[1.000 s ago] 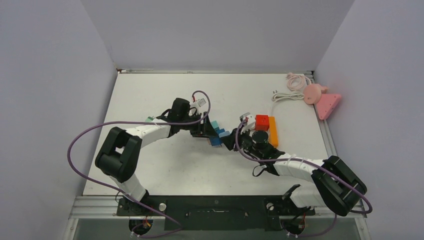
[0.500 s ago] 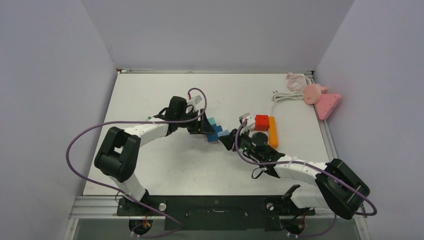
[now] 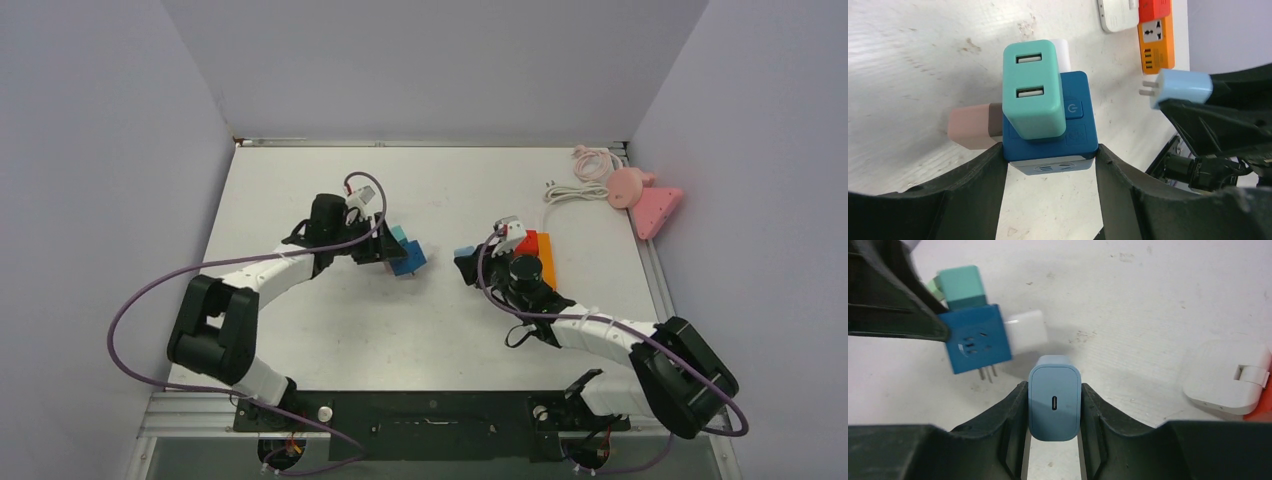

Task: Pull the plug off the socket
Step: Remove the plug from the socket, then place the plug at the center of the board.

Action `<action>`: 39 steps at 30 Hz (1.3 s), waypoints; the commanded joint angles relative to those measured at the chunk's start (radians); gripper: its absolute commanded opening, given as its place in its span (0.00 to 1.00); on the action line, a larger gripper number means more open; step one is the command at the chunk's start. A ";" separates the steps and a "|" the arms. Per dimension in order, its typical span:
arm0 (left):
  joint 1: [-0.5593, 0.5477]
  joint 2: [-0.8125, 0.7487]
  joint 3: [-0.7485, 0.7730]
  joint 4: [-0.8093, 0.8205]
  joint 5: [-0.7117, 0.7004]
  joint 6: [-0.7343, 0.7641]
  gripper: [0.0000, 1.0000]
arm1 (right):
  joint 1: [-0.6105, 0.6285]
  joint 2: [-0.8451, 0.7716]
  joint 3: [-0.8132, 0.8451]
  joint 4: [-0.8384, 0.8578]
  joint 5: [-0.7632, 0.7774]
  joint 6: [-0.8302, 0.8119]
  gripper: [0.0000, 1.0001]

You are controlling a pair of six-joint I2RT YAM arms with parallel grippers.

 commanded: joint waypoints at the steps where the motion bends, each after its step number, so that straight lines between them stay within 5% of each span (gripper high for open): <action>1: 0.056 -0.134 0.001 0.072 -0.014 0.013 0.03 | -0.053 0.116 0.107 -0.018 -0.070 0.029 0.05; 11: 0.168 -0.336 -0.014 0.032 -0.084 0.039 0.03 | -0.056 0.400 0.302 -0.008 -0.224 0.060 0.06; 22: 0.173 -0.422 -0.005 -0.021 -0.111 0.083 0.04 | -0.033 0.693 0.566 -0.062 -0.254 0.080 0.14; 34: 0.173 -0.405 -0.007 -0.002 -0.054 0.092 0.04 | -0.035 0.717 0.610 -0.102 -0.151 0.041 0.65; 39: 0.172 -0.381 0.003 -0.011 -0.040 0.138 0.04 | -0.058 0.630 0.547 -0.077 -0.129 0.038 0.78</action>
